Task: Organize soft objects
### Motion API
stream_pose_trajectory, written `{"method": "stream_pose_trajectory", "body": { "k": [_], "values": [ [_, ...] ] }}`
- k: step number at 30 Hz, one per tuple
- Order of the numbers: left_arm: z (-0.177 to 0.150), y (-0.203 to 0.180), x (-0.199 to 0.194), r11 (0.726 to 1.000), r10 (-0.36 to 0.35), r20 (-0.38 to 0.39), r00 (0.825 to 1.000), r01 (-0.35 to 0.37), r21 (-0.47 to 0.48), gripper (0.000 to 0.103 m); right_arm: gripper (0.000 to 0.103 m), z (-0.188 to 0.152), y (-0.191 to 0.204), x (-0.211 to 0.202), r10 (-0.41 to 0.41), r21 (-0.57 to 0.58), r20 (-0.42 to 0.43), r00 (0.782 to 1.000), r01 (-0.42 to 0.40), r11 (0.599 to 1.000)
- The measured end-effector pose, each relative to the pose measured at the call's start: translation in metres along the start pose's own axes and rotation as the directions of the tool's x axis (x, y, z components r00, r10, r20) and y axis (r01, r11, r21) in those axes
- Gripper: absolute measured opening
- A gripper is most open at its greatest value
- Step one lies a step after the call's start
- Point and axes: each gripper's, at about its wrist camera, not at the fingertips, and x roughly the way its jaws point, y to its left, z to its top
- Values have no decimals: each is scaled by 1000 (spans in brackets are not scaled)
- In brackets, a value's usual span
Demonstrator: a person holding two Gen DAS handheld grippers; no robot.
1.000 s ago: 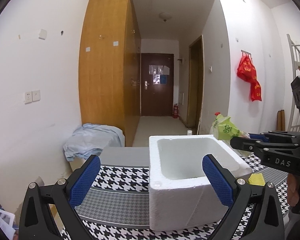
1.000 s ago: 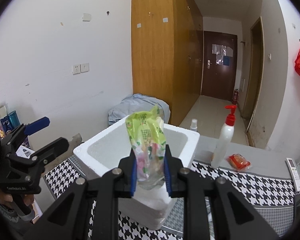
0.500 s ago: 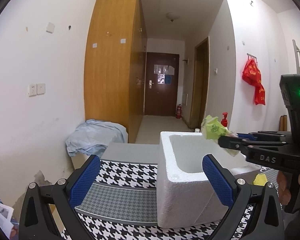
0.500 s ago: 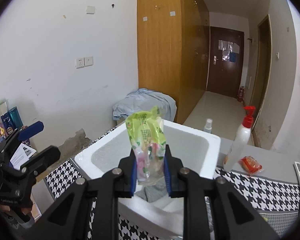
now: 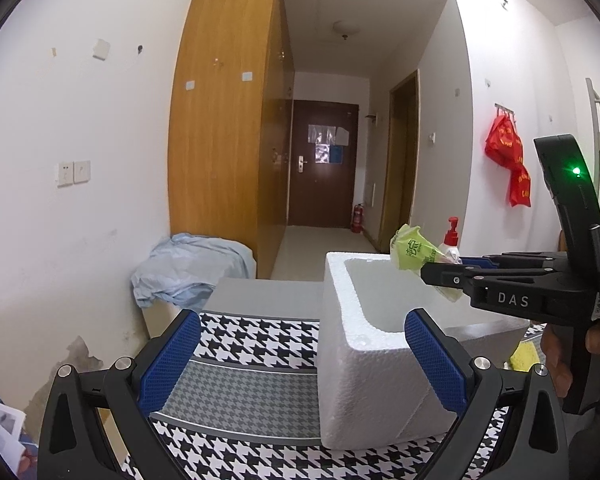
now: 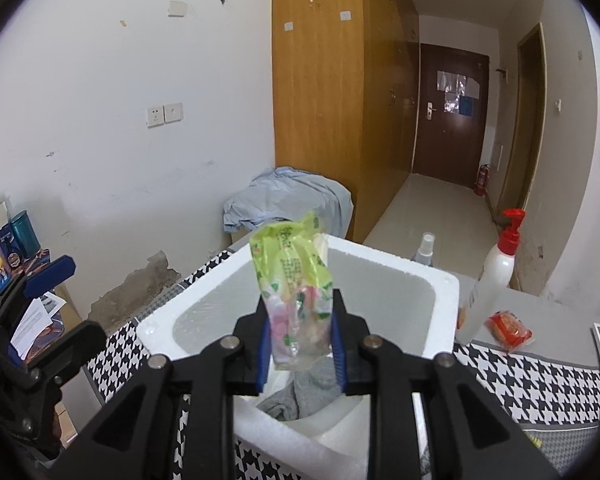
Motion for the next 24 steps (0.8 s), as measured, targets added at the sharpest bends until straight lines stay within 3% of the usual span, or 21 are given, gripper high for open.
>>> {"method": "stream_pose_trajectory", "body": {
  "k": [2, 3, 4, 6, 17, 19, 24],
  "values": [
    [-1, 2, 0, 1000, 6, -5, 1000, -7, -6, 102, 31, 0, 1, 3, 1, 1, -9, 1000, -1, 1000],
    [-1, 3, 0, 1000, 8, -6, 1000, -8, -7, 102, 40, 0, 1, 4, 2, 5, -18, 1000, -2, 1000],
    [-1, 3, 0, 1000, 11, -7, 1000, -11, -8, 102, 55, 1, 1, 6, 1, 7, -22, 1000, -1, 1000],
    [-1, 4, 0, 1000, 14, -7, 1000, -14, -9, 102, 70, 2, 3, 6, 0, 12, -23, 1000, 0, 1000],
    [2, 3, 1, 1000, 29, -30, 999, -29, -3, 102, 84, 0, -2, -10, 30, 33, 8, 1000, -30, 999],
    [2, 1, 1, 999, 33, -33, 999, -33, -1, 102, 94, 0, -5, -16, 33, 44, 27, 999, -34, 998],
    [3, -6, -3, 1000, 28, -26, 999, -28, 5, 102, 103, -1, -11, -29, 26, 60, 58, 998, -30, 998]
  ]
}}
